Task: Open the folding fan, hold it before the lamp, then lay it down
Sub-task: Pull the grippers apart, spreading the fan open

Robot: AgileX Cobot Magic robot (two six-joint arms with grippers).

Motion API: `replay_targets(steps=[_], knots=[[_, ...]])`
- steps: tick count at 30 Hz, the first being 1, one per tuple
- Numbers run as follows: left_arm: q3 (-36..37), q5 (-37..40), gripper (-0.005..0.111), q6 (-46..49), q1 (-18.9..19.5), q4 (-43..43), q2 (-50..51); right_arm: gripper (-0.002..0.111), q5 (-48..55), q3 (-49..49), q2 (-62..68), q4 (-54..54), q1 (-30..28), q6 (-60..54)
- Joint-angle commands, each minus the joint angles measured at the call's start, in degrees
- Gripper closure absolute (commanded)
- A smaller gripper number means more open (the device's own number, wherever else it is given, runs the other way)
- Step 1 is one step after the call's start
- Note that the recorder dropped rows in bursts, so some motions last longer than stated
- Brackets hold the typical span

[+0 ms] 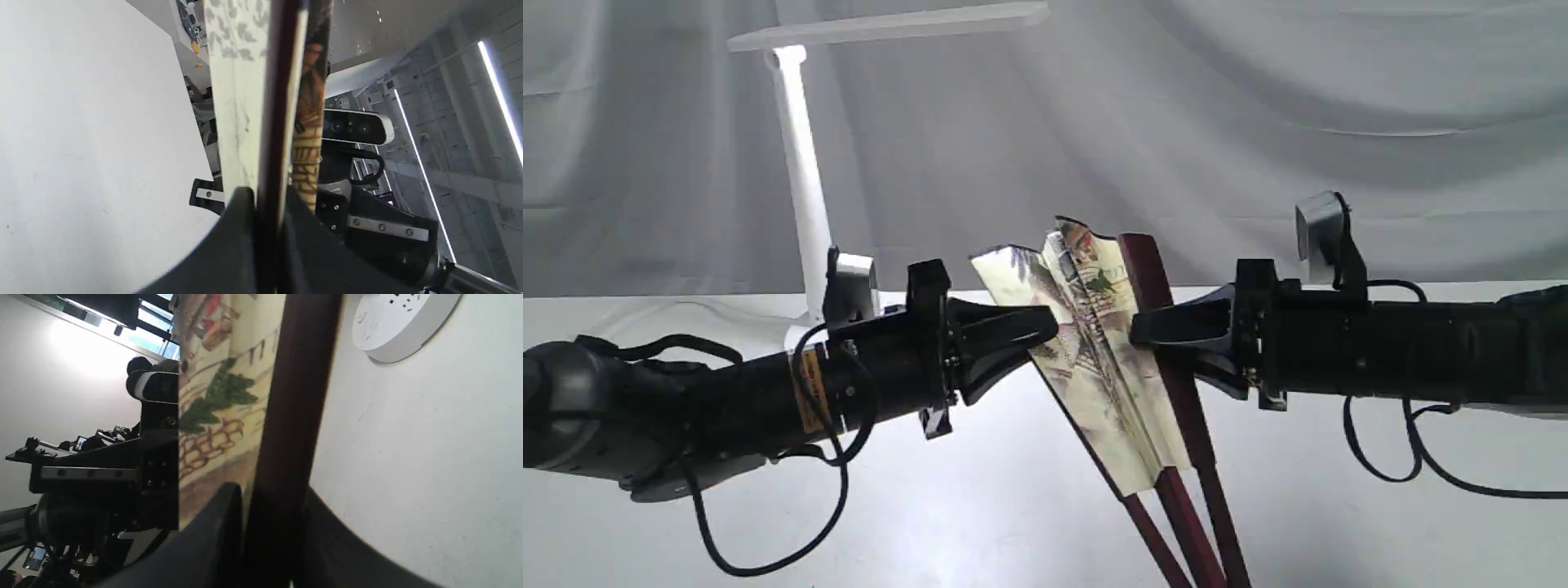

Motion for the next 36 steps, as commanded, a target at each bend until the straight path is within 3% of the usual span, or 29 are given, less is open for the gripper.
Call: replay_targets(steps=[1,2,13,28,36], knots=[[-0.63,-0.72,0.107,0.41,0.08,-0.89,-0.19,0.103,0.48,0.00,-0.12,0.83,-0.11,-1.25],[-0.63,-0.72,0.107,0.41,0.08,-1.25,-0.19,0.108,0.48,0.00,-0.12,0.94,-0.11,-1.25],[-0.63,-0.72,0.107,2.36,0.08,-5.56,-0.19,0.108,0.48,0.00,-0.12,1.74,-0.36,-1.25],[-0.52,-0.86,0.107,3.30,-0.04,-13.20,-0.19,0.108,0.48,0.00,-0.12,1.74,-5.17,-1.25],[5.21,-0.95,0.107,4.29,-2.60,-27.34,-0.19,0.108,0.48,0.00,-0.12,1.74,-9.43,0.97]])
